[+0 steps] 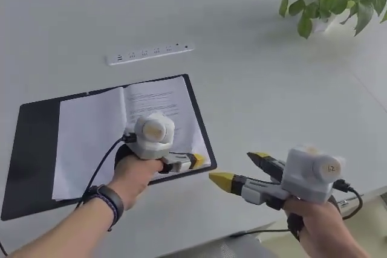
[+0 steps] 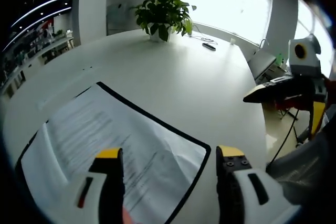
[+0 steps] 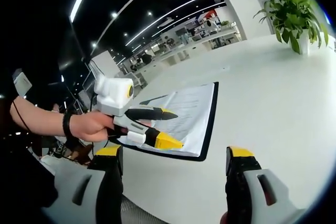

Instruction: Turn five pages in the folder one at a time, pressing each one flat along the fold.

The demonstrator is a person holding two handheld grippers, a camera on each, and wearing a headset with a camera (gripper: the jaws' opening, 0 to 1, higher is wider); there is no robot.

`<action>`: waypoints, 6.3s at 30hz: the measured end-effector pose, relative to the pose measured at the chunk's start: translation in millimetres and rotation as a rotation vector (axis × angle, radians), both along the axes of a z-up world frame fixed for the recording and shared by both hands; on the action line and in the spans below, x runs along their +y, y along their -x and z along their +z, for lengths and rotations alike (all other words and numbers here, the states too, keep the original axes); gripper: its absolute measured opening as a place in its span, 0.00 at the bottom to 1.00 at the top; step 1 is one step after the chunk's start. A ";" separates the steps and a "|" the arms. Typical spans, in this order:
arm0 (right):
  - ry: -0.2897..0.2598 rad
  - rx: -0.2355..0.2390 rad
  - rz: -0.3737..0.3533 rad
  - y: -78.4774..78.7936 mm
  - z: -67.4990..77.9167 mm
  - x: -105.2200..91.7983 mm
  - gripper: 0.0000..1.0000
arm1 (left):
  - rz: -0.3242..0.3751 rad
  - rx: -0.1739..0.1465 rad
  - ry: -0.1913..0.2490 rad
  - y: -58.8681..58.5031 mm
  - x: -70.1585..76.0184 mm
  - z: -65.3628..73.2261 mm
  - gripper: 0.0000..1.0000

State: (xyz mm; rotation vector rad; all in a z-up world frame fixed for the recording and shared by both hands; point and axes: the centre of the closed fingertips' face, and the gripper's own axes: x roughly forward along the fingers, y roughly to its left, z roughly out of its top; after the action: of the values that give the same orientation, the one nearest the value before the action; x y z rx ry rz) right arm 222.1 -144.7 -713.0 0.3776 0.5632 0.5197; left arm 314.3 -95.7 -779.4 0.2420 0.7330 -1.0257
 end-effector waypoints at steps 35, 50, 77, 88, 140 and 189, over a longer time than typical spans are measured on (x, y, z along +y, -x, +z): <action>-0.039 0.028 0.048 -11.6 -9.6 6.6 0.76 | -0.006 -0.061 -0.114 -11.6 4.9 -29.8 0.57; -0.145 0.016 0.014 -44.9 -9.7 13.3 0.67 | 0.051 -0.051 -0.071 -17.1 8.5 -27.7 0.49; -0.319 0.170 -0.019 -124.5 -55.5 49.2 0.39 | 0.083 -0.036 -0.022 -20.2 10.7 -26.2 0.46; -0.336 0.217 -0.007 -123.2 -66.4 53.9 0.18 | 0.092 -0.033 -0.016 -20.2 10.8 -25.8 0.46; -0.390 0.186 -0.066 -125.7 -35.9 55.5 0.00 | 0.161 -0.029 0.081 -4.1 74.8 29.0 0.70; -0.426 0.045 0.169 -141.3 51.8 185.6 0.00 | 0.374 -0.143 0.086 5.7 258.2 67.7 0.76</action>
State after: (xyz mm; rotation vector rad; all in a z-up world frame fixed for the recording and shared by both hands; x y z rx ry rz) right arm 363.4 40.9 -661.2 0.7515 0.5289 0.7991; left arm 308.7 162.6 -711.7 0.0967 0.5757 -0.6746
